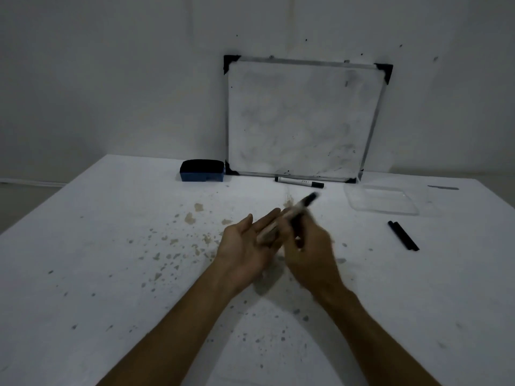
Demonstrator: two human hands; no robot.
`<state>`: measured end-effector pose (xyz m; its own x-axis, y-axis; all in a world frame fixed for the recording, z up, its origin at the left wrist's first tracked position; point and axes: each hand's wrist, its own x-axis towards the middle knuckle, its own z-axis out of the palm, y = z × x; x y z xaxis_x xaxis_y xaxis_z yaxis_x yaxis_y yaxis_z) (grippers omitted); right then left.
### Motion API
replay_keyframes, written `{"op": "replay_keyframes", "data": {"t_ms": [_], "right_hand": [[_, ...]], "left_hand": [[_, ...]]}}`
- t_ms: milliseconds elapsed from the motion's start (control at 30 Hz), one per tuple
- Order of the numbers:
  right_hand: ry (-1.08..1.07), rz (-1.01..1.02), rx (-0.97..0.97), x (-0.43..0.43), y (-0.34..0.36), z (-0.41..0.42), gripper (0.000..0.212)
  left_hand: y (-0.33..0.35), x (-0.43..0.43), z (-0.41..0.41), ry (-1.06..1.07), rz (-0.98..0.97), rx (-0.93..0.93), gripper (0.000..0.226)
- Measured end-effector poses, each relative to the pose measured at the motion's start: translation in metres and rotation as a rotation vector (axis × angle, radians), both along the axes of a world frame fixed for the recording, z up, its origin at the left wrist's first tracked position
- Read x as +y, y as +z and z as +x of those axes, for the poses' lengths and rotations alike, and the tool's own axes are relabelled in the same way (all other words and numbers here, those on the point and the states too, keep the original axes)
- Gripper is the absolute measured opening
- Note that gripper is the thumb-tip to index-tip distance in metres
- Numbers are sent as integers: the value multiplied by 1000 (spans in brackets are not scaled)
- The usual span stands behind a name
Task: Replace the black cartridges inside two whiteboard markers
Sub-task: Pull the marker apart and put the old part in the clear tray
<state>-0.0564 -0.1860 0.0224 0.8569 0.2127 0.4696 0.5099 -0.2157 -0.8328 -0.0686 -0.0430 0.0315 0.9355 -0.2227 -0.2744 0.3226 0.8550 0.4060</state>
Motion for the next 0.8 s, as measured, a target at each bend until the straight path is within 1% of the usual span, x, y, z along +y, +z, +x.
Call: {"op": "replay_keyframes", "data": {"t_ms": [33,67,100,200,233,300,367,600,733,800], "right_hand": [[21,-140,-13,5,-6,-3,25],[17,-194,-9,8,-8,-4,27],[-2,-193,-11,9,-8,-4,24],[-20,-111,-2,7,-1,1,11],[-35,-67,18,4,1,3,11],[-84,14,59,0,4,6,19],[-113,66,103,-5,7,9,22],[-104,227,311,-18,8,21,34],[-62,335,477,-23,8,27,34],[-54,438,593,-28,11,31,31]], "left_hand": [[0,0,-1,-8,2,6,55],[-1,1,0,-7,6,11,54],[-1,2,0,-5,7,8,53],[0,7,2,8,10,-40,52],[-1,7,3,9,17,-54,51],[-3,7,4,-14,67,-78,50],[-5,8,3,-39,98,-91,47],[-2,20,3,-214,205,-174,42],[-1,26,1,-248,303,-234,34],[-3,29,1,-250,313,-248,34]]}}
